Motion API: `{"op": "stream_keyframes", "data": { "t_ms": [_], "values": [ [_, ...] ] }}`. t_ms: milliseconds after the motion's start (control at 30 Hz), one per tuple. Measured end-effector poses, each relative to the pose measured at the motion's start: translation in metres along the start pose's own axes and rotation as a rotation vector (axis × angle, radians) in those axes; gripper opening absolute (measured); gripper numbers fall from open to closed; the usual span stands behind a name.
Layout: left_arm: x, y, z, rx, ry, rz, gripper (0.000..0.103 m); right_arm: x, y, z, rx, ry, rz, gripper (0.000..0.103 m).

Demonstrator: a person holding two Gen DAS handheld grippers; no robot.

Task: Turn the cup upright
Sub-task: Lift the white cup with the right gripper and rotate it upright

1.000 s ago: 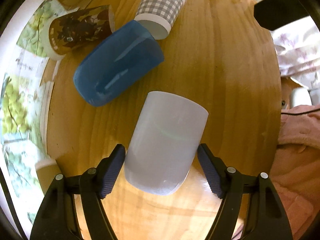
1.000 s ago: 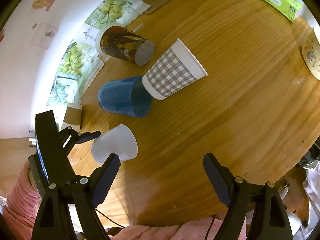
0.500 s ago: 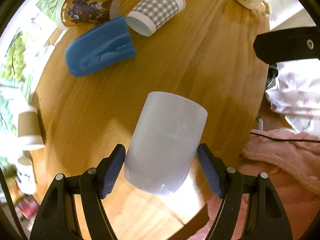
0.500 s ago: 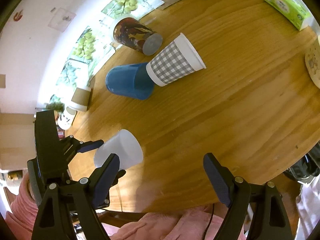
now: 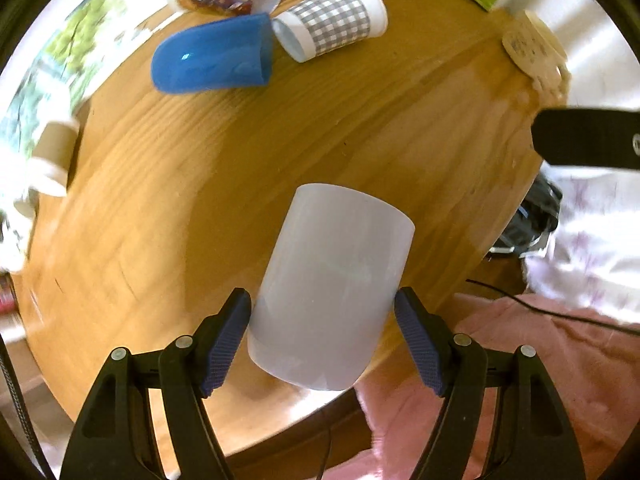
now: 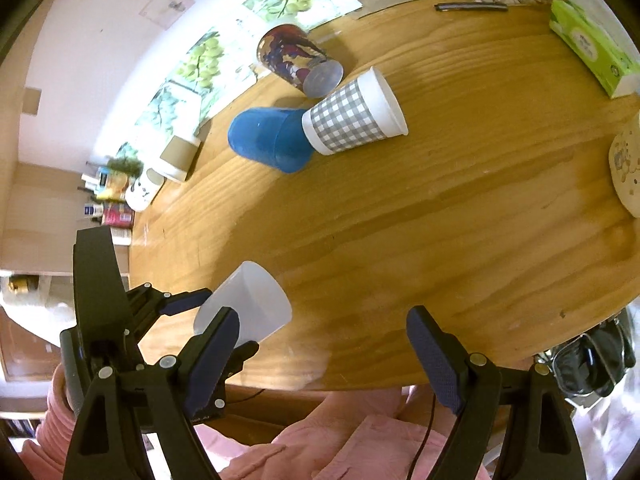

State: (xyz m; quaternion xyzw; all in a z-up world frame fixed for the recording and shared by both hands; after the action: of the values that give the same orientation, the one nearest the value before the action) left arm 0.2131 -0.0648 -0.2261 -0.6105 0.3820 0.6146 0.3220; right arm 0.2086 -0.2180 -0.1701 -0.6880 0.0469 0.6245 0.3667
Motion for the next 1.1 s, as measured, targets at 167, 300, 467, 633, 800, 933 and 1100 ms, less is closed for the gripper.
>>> {"op": "stream_keyframes", "data": {
  "t_ms": [167,300,467,633,800,933,1100],
  "values": [
    [-0.001,-0.002,0.008,-0.126,0.029,0.01,0.077,0.0,0.003,0.006,-0.045,-0.02,0.002,0.086],
    [-0.002,-0.008,0.014,-0.228,0.063,0.022,0.077,0.002,0.003,0.01,-0.074,-0.034,0.003,0.086],
    [0.002,-0.015,0.021,-0.325,0.086,0.064,0.077,0.006,-0.003,0.015,-0.127,-0.046,0.018,0.086],
    [0.014,-0.011,0.023,-0.37,0.094,0.08,0.077,0.01,-0.009,0.017,-0.166,-0.057,0.03,0.086],
    [0.019,-0.022,0.031,-0.44,0.095,0.095,0.077,0.015,-0.013,0.019,-0.195,-0.068,0.048,0.086],
    [0.022,-0.028,0.033,-0.496,0.112,0.11,0.077,0.019,-0.014,0.019,-0.203,-0.079,0.059,0.086],
    [0.025,-0.032,0.032,-0.544,0.137,0.127,0.077,0.023,-0.014,0.019,-0.197,-0.087,0.066,0.086]
  ]
}}
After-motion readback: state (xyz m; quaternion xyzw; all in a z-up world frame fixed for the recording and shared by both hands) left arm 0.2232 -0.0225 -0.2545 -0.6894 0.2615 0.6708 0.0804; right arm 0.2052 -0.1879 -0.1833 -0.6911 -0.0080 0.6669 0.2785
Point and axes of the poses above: each gripper's, at about its wrist camera, not at the fingertips, and x roughly the way its jaws point, y to its right, z to its underside, the point moved 5 cm from there along x, roughly the way its jaws point, and after that the axes turned 14 degrees about x, right-handed, at the moved point
